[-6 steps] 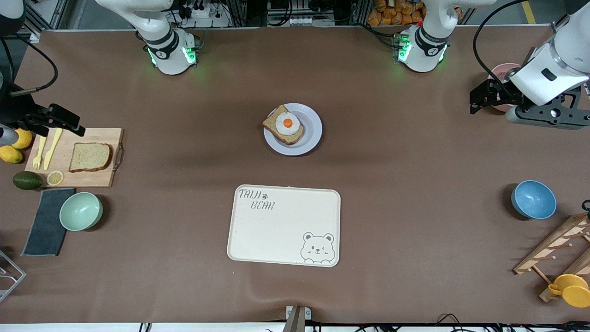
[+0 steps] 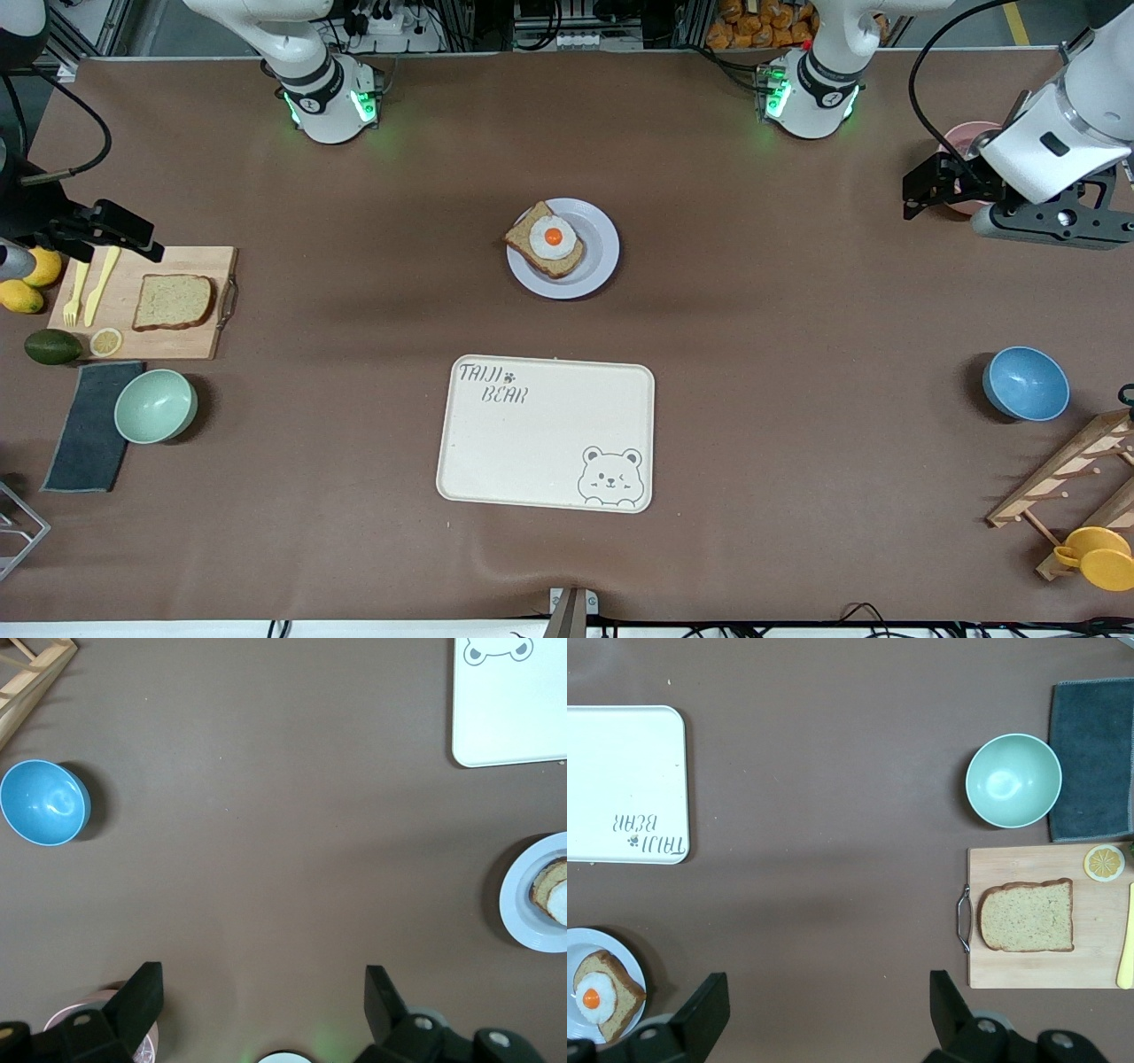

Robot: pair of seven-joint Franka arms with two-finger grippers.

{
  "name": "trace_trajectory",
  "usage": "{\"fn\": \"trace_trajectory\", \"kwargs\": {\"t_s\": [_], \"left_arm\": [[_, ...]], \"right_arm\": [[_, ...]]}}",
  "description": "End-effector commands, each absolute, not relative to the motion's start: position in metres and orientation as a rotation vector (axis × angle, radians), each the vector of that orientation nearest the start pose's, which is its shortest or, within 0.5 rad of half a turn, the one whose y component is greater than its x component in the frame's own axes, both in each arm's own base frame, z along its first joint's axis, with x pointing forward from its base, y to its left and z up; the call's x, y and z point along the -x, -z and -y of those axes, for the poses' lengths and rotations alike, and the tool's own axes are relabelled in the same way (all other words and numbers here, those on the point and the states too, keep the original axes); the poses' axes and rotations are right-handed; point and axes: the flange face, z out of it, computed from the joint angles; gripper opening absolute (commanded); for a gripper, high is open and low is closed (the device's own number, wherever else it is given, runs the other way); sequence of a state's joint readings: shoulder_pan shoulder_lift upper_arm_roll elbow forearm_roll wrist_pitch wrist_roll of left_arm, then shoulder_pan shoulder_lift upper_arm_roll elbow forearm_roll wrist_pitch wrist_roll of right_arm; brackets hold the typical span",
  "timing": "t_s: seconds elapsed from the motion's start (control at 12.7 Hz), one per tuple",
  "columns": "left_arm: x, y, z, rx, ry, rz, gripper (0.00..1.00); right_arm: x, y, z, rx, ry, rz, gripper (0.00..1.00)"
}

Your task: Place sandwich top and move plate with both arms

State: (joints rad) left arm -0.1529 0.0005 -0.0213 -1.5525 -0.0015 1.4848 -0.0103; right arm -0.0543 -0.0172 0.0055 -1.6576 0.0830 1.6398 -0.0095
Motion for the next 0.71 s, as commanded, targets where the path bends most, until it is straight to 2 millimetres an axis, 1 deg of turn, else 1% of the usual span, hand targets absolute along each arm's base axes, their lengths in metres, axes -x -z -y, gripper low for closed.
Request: {"fn": "trace_trajectory", "kwargs": {"t_s": [0.0,0.24,0.39,0.47,0.63], "left_arm": [[-0.535,-0.627,0.096,3.137,-0.120,-0.264,1.00],[-0.536,-0.619,0.096,3.165,-0.150,-0.235,1.00],[-0.537,-0.601,0.097,3.159,-0.200,-0.228,1.00],[-0.536,-0.597,0.096,3.163,-0.213,-0.223,1.00],[-0.535,-0.587,0.098,3.182,-0.255,-0.221,1.00]], "right_arm": [[-0.555,-0.598,0.021,3.059,-0.018,-0.090,1.00],[-0.555,-0.588,0.028,3.057,-0.048,-0.112,1.00],[-0.554,-0.576,0.038,3.054,-0.082,-0.139,1.00],[-0.553,-0.570,0.044,3.052,-0.097,-0.154,1.00],[-0.553,-0.560,0.062,3.049,-0.118,-0.183,1.00]]}}
